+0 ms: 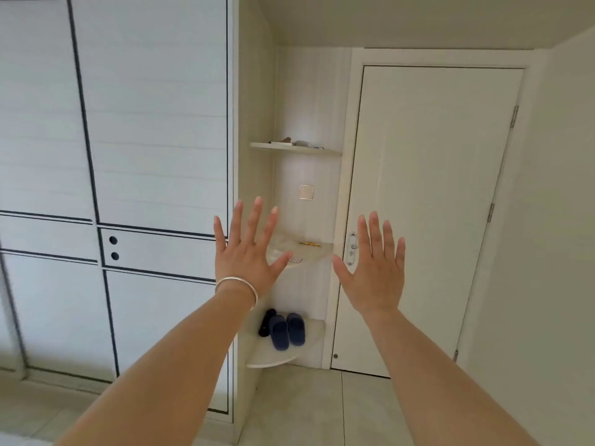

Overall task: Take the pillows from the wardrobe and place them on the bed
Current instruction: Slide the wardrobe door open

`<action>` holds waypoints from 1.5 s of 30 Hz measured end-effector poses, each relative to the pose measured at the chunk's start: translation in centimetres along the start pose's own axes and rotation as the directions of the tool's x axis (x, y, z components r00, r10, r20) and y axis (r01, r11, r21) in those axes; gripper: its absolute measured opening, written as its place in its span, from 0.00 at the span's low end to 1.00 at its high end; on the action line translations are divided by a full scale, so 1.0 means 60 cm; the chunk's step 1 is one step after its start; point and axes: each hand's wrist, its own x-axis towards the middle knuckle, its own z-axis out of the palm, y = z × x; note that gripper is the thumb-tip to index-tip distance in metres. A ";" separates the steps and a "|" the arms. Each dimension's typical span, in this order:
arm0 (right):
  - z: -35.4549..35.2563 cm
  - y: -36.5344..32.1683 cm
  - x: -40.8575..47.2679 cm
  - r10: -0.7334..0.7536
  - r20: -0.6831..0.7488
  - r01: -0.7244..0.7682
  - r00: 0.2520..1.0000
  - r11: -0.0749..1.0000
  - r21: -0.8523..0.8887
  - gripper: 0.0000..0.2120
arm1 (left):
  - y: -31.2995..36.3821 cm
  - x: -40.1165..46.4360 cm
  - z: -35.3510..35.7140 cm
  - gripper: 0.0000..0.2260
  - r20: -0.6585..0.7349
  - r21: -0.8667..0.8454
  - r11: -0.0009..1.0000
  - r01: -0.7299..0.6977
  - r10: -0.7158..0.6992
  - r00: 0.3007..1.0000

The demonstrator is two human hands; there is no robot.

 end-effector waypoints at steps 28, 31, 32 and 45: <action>0.604 -0.226 0.355 -0.172 0.147 0.161 0.974 0.983 0.089 0.35 | -0.285 0.354 0.488 0.31 0.058 0.113 0.990 0.079 -0.086 0.995; 0.659 -0.242 0.387 -0.213 0.165 0.191 0.963 0.971 0.142 0.35 | -0.299 0.384 0.538 0.30 0.083 0.117 0.988 0.104 -0.114 0.990; 0.678 -0.246 0.398 -0.236 0.171 0.210 0.956 0.965 0.155 0.35 | -0.304 0.394 0.556 0.30 0.089 0.130 0.985 0.113 -0.125 0.988; 0.860 -0.307 0.553 -0.544 -0.020 0.530 0.839 0.809 0.255 0.29 | -0.317 0.533 0.728 0.27 0.111 0.244 0.920 0.306 -0.340 0.934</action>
